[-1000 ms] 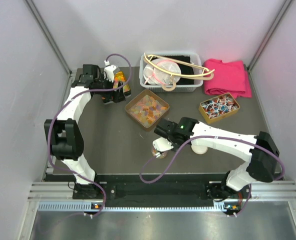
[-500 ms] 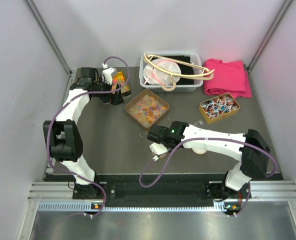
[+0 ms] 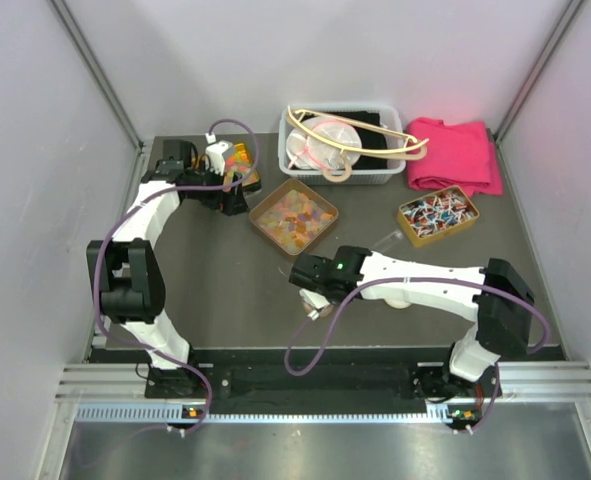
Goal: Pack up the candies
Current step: Place the fake candies in the packing bottle, then scoop the fake candies from the storage box.
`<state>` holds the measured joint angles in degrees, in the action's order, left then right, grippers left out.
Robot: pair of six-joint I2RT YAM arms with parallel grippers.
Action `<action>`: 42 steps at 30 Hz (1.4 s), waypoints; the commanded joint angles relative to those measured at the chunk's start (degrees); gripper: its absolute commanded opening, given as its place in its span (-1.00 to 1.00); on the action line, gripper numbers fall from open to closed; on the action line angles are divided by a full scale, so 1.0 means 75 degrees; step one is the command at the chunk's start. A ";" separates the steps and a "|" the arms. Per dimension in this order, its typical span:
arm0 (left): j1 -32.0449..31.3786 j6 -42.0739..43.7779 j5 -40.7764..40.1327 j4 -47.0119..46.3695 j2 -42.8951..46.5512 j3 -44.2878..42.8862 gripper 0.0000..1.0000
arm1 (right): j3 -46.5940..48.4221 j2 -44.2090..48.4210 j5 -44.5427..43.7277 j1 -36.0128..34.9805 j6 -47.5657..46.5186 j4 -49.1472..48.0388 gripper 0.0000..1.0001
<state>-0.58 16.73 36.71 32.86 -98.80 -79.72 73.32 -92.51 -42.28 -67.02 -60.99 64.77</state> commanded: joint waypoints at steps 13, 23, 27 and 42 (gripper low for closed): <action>0.0030 0.0113 0.1982 -0.0444 0.0529 0.0013 0.98 | 0.2037 0.0627 0.1487 0.0509 0.0421 -0.0386 -1.00; -0.0754 0.0160 0.4691 -0.0151 0.0307 -0.0562 0.98 | 0.1206 0.0734 0.3387 0.1846 0.1066 -0.2198 -1.00; -0.1164 0.0089 0.4703 -0.0140 0.0155 -0.0644 0.98 | 0.0713 0.0709 0.3399 0.1940 0.1182 -0.3197 -1.00; -0.1774 0.0382 0.3673 0.0212 -0.0478 -0.0819 0.98 | 0.1122 0.0651 0.3270 0.2069 0.1523 -0.4090 -1.00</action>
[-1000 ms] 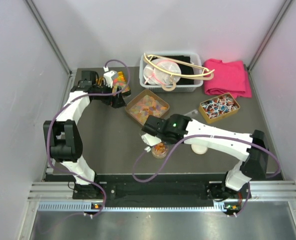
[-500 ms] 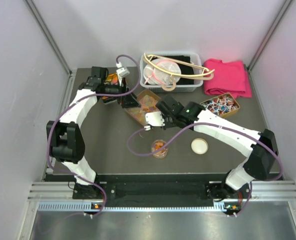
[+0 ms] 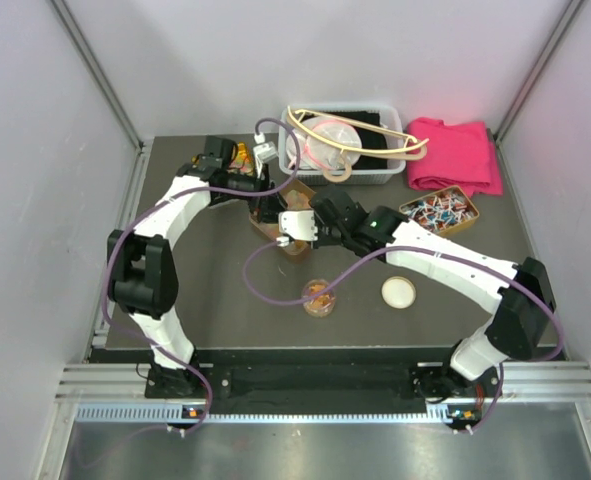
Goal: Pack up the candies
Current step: Scoop the fake candies from the storage box.
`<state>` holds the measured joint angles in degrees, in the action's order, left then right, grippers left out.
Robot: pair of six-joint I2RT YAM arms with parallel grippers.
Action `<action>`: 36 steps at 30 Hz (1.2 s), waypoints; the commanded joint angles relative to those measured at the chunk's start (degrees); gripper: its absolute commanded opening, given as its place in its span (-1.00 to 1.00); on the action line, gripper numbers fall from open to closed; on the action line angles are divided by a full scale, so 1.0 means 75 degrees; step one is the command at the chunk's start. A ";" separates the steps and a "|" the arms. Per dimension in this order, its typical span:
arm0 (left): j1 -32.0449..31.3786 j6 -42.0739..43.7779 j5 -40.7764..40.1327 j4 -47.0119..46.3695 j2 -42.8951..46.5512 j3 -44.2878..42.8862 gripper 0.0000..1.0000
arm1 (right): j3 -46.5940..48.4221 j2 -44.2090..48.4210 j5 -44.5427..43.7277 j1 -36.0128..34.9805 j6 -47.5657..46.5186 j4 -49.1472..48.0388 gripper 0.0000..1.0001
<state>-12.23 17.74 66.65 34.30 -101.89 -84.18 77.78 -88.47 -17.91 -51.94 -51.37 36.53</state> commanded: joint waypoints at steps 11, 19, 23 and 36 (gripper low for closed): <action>-0.0409 0.0190 -0.1105 -0.0062 -0.0278 -0.0237 0.98 | 0.1219 0.0463 0.0244 0.0070 0.0615 0.0168 -1.00; -0.0420 0.0225 -0.1129 -0.0050 -0.0337 -0.0202 0.98 | 0.1454 0.0663 0.0981 0.0059 0.0698 0.0718 -1.00; -0.0420 0.0283 -0.1094 -0.0015 -0.0349 -0.0201 0.98 | 0.1512 0.0768 0.1566 0.0059 0.0616 0.1162 -1.00; -0.0432 0.0471 -0.1082 0.0137 -0.0396 -0.0237 0.98 | 0.2099 0.0850 0.3104 0.0492 0.0698 0.1867 -1.00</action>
<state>-15.46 19.09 59.66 35.22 -103.79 -84.73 89.67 -85.14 1.06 -49.10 -47.20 52.34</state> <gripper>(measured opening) 0.987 0.288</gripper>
